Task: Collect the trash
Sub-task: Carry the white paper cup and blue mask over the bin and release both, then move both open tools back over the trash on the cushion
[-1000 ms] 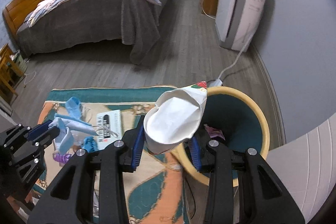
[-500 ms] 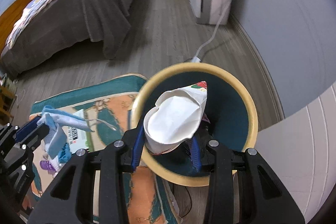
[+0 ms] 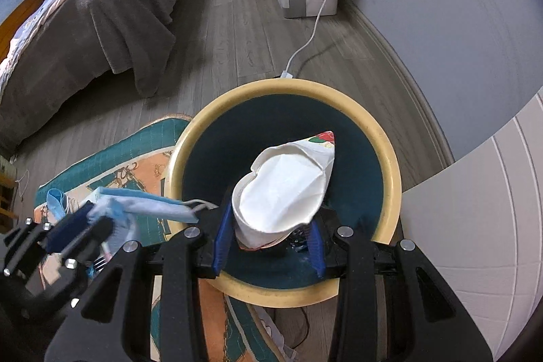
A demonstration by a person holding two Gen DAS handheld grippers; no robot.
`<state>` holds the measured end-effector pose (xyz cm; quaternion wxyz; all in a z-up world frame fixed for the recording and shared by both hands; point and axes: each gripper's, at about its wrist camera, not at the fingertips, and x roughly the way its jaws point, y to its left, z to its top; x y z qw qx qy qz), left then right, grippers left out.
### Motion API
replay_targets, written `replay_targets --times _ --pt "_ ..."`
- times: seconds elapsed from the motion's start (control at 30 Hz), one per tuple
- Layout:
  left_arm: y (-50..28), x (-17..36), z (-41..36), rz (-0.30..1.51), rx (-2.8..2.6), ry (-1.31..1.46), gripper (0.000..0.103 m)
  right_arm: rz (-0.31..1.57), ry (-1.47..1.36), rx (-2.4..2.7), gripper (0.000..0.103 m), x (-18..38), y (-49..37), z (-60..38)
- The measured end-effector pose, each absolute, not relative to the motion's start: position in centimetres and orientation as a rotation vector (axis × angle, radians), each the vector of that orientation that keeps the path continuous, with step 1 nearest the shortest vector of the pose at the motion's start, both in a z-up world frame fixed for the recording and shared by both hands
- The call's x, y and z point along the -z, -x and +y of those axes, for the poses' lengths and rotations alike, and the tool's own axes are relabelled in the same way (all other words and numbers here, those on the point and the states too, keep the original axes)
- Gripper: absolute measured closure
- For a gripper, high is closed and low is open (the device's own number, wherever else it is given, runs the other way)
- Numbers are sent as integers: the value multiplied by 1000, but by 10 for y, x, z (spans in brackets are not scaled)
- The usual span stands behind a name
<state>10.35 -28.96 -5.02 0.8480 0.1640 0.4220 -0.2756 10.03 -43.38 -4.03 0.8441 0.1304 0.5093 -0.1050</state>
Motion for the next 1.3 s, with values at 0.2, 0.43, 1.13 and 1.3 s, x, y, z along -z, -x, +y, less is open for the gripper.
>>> replay_targets --times 0.2,0.43,1.13,1.3 --pt "-113 47 -300 852 584 -322 82 1004 -312 263 66 31 -97 -445" --pt "-125 44 -310 840 590 -299 79 956 -343 310 65 27 -98 -454" --pt "-104 29 -267 752 446 -330 10 943 -285 349 6 12 -95 -434" --pt "-95 16 -233 741 394 -329 9 915 -221 337 6 -2 -87 -411"
